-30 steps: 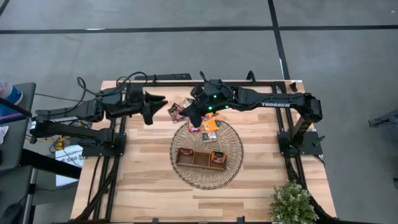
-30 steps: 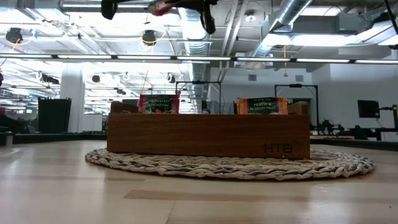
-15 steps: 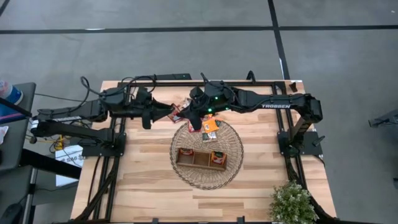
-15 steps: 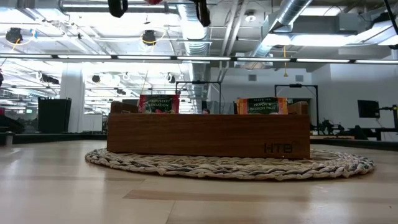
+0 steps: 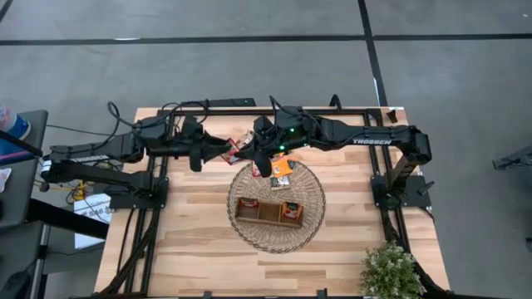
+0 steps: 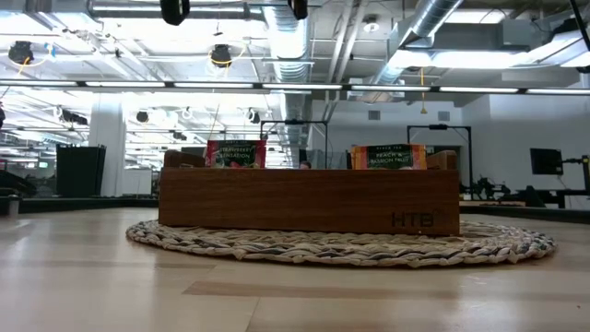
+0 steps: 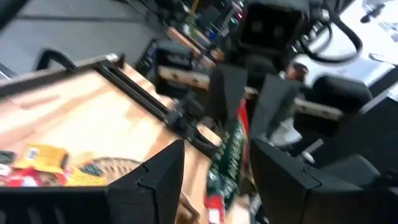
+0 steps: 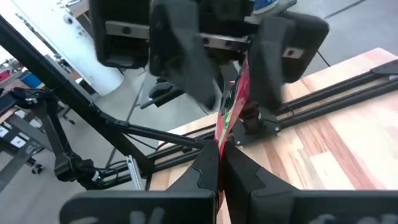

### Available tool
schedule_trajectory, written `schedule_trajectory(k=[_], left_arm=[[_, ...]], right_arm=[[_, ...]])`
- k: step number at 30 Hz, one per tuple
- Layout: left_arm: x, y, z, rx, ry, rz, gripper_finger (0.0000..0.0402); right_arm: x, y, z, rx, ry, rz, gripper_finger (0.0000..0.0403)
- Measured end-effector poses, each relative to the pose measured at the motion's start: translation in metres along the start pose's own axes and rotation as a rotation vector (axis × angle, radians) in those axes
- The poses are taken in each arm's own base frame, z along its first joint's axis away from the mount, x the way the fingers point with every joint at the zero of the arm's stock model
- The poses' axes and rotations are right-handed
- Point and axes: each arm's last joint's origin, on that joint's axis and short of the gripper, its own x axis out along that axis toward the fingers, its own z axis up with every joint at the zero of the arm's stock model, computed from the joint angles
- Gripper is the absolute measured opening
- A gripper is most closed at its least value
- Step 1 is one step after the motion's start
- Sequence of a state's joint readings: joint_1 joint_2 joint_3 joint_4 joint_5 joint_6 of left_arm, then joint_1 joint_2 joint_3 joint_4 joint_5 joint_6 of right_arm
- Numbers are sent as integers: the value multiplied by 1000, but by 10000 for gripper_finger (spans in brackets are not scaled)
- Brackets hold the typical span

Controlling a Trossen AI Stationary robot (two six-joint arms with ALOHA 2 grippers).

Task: Pick & Place Tea
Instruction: Put the red tea bag into the left section of the wooden organizer

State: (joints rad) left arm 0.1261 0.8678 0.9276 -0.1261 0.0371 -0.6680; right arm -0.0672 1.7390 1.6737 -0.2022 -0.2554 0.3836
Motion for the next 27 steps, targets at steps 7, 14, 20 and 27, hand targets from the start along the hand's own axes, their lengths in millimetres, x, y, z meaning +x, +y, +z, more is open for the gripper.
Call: schedule_trajectory(k=[7, 14, 20, 27], left_arm=[[0, -2, -1, 6, 33, -45, 173], [0, -2, -2, 29, 46, -60, 156], [-2, -2, -2, 50, 56, -65, 122], [-5, -2, -2, 64, 60, -61, 79]], right_arm=[[-1, -4, -1, 9, 20, -24, 0], [-1, -4, -1, 9, 17, -35, 0], [-1, -5, -3, 14, 33, -42, 0], [-1, -5, -3, 15, 37, -45, 0]])
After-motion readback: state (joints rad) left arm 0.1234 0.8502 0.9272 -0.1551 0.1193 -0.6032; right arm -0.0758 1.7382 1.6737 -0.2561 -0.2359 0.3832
